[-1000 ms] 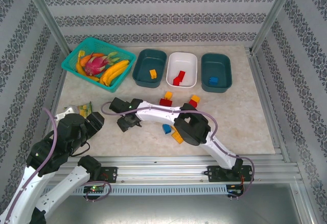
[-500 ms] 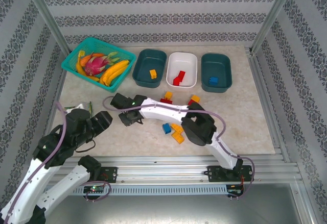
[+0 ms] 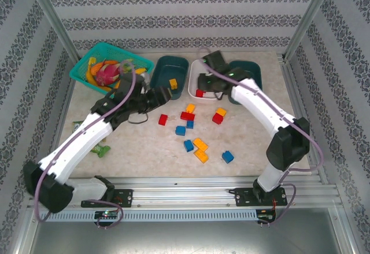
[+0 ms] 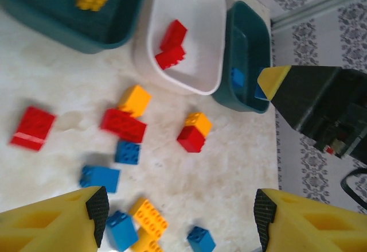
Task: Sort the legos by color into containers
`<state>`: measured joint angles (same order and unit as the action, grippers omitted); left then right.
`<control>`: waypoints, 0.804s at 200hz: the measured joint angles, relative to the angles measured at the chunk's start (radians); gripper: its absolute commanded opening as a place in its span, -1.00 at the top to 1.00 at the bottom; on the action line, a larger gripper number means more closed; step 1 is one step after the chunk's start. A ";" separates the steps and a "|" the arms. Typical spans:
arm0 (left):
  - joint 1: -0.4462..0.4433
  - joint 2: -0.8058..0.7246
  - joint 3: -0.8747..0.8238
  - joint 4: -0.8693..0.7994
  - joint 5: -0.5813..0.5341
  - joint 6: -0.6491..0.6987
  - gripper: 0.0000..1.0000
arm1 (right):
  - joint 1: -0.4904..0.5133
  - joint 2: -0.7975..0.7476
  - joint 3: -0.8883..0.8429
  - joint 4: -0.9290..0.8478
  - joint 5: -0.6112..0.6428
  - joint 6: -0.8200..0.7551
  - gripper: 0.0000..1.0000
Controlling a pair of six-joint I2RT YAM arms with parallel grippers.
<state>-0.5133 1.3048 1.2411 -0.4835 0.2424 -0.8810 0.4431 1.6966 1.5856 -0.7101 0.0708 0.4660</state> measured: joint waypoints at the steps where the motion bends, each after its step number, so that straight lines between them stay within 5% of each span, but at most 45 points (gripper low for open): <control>1: -0.001 0.005 0.003 0.002 0.002 0.000 -0.40 | -0.006 0.000 -0.001 0.000 -0.002 0.000 0.44; 59: -0.039 0.333 0.215 0.125 0.081 0.014 -0.39 | -0.320 0.153 0.013 -0.004 -0.080 -0.002 0.46; 161: -0.057 0.551 0.386 0.131 0.121 0.014 -0.38 | -0.396 0.394 0.084 -0.043 -0.166 -0.002 0.39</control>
<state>-0.5701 1.8561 1.6276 -0.3527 0.3630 -0.8665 0.0475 2.0903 1.6699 -0.7532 -0.0952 0.4641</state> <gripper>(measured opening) 0.690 0.327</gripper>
